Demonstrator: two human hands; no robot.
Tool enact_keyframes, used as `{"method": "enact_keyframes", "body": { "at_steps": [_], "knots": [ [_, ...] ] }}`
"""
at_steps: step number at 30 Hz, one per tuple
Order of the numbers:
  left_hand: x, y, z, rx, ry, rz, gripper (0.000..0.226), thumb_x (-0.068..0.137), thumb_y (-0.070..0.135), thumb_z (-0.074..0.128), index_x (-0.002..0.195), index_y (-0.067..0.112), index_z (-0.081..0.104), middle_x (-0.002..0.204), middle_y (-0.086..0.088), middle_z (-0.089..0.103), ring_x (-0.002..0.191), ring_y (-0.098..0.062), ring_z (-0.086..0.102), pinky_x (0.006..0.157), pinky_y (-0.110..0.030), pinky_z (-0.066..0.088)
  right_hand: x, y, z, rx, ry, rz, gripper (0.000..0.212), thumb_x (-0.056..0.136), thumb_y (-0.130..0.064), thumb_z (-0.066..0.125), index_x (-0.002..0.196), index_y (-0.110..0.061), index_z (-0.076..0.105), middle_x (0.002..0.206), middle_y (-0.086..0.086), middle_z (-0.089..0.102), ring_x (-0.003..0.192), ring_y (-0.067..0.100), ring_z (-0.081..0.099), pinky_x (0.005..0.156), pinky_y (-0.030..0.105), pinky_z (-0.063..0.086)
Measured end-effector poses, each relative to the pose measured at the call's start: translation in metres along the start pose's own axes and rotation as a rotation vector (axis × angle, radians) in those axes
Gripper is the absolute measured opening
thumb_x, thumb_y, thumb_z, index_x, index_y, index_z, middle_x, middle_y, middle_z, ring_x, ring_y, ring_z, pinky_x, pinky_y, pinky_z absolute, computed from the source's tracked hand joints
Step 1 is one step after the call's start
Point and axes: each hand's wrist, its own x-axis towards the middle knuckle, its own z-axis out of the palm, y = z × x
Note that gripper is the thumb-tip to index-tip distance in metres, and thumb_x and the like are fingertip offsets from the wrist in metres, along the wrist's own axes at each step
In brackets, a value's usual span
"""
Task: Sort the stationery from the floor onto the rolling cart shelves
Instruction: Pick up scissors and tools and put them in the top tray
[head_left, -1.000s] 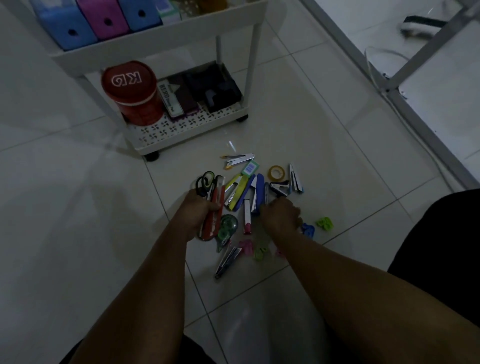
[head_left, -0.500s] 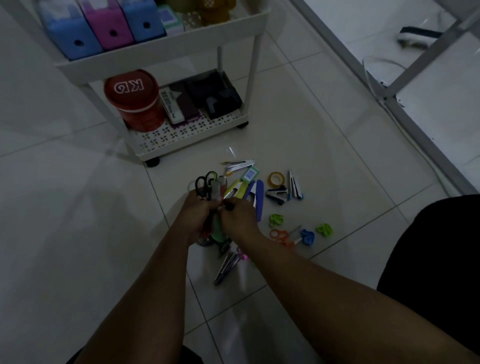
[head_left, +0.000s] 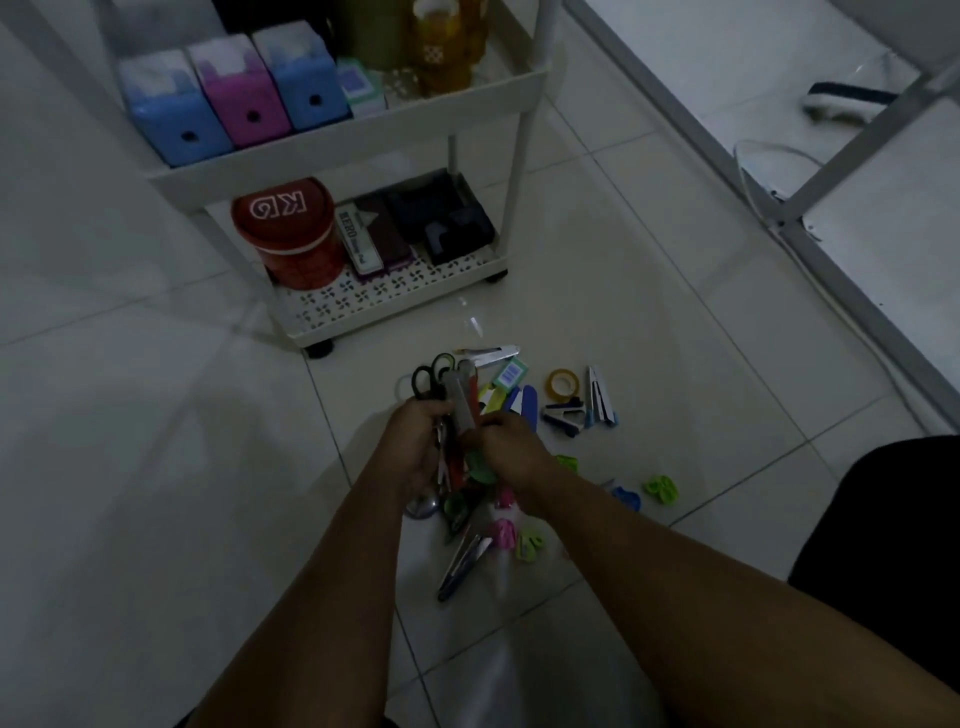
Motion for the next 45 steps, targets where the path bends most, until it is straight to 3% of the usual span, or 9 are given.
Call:
{"method": "enact_keyframes", "body": {
  "at_steps": [6, 10, 14, 22, 34, 38, 41, 43, 45],
  "knots": [
    [-0.021, 0.021, 0.014, 0.119, -0.029, 0.223, 0.029, 0.09, 0.0, 0.047, 0.112, 0.005, 0.066, 0.091, -0.018, 0.073, 0.078, -0.033, 0.071, 0.063, -0.037, 0.056, -0.009, -0.023, -0.013, 0.074, -0.011, -0.004, 0.023, 0.085, -0.011, 0.053, 0.106, -0.007, 0.06, 0.099, 0.018, 0.065, 0.087, 0.032, 0.064, 0.077, 0.044, 0.056],
    [-0.041, 0.036, 0.018, 0.104, 0.072, 0.282, 0.028, 0.089, -0.009, 0.05, 0.097, 0.012, 0.067, 0.079, -0.012, 0.074, 0.066, -0.028, 0.071, 0.057, -0.035, 0.057, -0.021, -0.044, -0.021, 0.076, -0.03, -0.038, 0.012, 0.091, -0.015, 0.053, 0.099, -0.013, 0.062, 0.097, 0.017, 0.066, 0.085, 0.031, 0.065, 0.075, 0.047, 0.057],
    [-0.072, 0.057, 0.029, 0.1, 0.042, 0.3, 0.027, 0.085, -0.011, 0.056, 0.097, 0.007, 0.072, 0.093, -0.021, 0.072, 0.072, -0.03, 0.07, 0.061, -0.035, 0.058, -0.043, -0.069, -0.026, 0.117, -0.032, -0.082, 0.014, 0.09, -0.013, 0.052, 0.098, -0.014, 0.063, 0.091, 0.015, 0.069, 0.083, 0.034, 0.067, 0.074, 0.053, 0.056],
    [-0.14, 0.115, 0.061, 0.136, 0.069, 0.324, 0.026, 0.092, -0.003, 0.047, 0.097, 0.012, 0.068, 0.083, -0.011, 0.072, 0.076, -0.026, 0.061, 0.057, -0.03, 0.045, -0.094, -0.132, -0.038, 0.171, -0.109, -0.176, 0.013, 0.095, -0.015, 0.051, 0.102, -0.007, 0.058, 0.089, 0.02, 0.061, 0.071, 0.032, 0.062, 0.059, 0.038, 0.057],
    [-0.236, 0.205, 0.1, 0.104, 0.063, 0.372, 0.039, 0.085, -0.017, 0.034, 0.107, 0.001, 0.061, 0.072, -0.014, 0.064, 0.045, -0.018, 0.059, 0.052, -0.031, 0.052, -0.189, -0.24, -0.059, 0.126, -0.106, -0.279, 0.022, 0.09, -0.019, 0.06, 0.1, 0.0, 0.065, 0.082, 0.019, 0.062, 0.07, 0.031, 0.059, 0.053, 0.031, 0.053],
    [-0.266, 0.228, 0.106, 0.12, 0.058, 0.384, 0.036, 0.089, -0.017, 0.031, 0.114, -0.007, 0.054, 0.09, -0.019, 0.064, 0.069, -0.026, 0.063, 0.057, -0.033, 0.055, -0.217, -0.264, -0.064, 0.132, -0.106, -0.33, 0.012, 0.084, -0.017, 0.064, 0.09, -0.006, 0.067, 0.071, 0.012, 0.067, 0.063, 0.026, 0.063, 0.049, 0.029, 0.053],
    [-0.283, 0.24, 0.113, 0.108, 0.021, 0.41, 0.039, 0.09, -0.017, 0.029, 0.123, -0.007, 0.048, 0.109, -0.024, 0.059, 0.085, -0.03, 0.06, 0.076, -0.038, 0.054, -0.234, -0.28, -0.069, 0.135, -0.096, -0.36, 0.008, 0.083, -0.016, 0.066, 0.083, -0.011, 0.061, 0.071, 0.01, 0.067, 0.063, 0.025, 0.065, 0.059, 0.038, 0.06],
    [-0.294, 0.249, 0.118, 0.113, -0.002, 0.426, 0.038, 0.091, -0.017, 0.029, 0.124, -0.007, 0.045, 0.109, -0.024, 0.059, 0.087, -0.03, 0.061, 0.084, -0.04, 0.053, -0.244, -0.29, -0.074, 0.151, -0.102, -0.374, 0.008, 0.084, -0.014, 0.066, 0.083, -0.011, 0.058, 0.073, 0.011, 0.065, 0.06, 0.023, 0.064, 0.052, 0.035, 0.058],
    [-0.308, 0.257, 0.125, 0.127, -0.027, 0.443, 0.035, 0.091, -0.017, 0.028, 0.118, -0.007, 0.048, 0.1, -0.022, 0.06, 0.083, -0.028, 0.062, 0.074, -0.037, 0.058, -0.254, -0.301, -0.079, 0.163, -0.121, -0.385, 0.007, 0.085, -0.013, 0.065, 0.083, -0.009, 0.059, 0.073, 0.012, 0.065, 0.059, 0.023, 0.064, 0.046, 0.029, 0.054]
  ]
}}
